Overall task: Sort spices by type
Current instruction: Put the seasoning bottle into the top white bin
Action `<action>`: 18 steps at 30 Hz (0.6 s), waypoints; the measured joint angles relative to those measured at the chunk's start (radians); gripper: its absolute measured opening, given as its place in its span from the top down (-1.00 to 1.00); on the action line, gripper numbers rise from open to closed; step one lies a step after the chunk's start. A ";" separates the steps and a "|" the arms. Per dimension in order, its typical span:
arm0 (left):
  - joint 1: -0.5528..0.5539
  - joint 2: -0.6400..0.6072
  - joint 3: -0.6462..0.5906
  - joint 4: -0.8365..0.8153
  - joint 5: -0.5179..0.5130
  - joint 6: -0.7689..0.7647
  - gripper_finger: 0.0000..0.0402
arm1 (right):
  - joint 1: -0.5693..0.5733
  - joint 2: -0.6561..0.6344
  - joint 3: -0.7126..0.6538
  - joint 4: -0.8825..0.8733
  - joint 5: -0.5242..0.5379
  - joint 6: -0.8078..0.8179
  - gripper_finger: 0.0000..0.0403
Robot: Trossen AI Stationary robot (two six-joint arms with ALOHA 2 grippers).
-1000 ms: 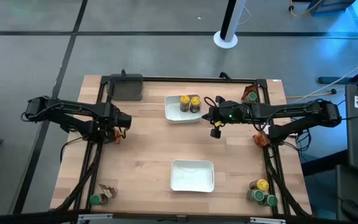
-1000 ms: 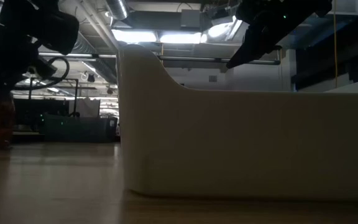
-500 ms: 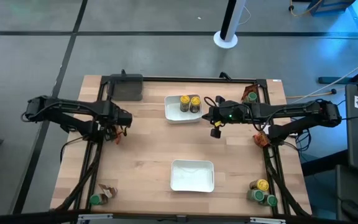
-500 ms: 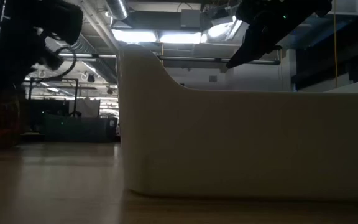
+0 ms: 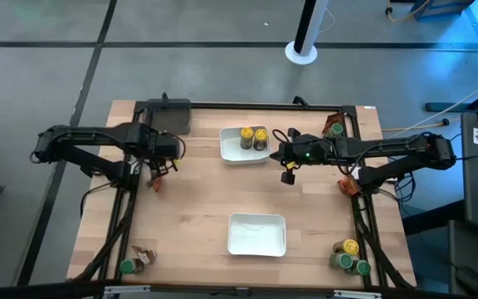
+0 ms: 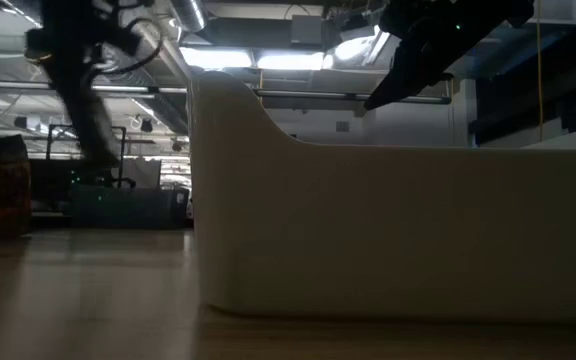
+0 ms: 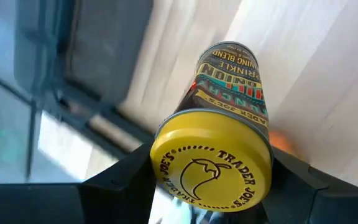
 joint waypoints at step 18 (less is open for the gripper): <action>0.000 0.163 0.079 0.560 0.029 0.211 -0.07 | 0.000 0.001 -0.056 0.333 -0.061 -0.053 0.93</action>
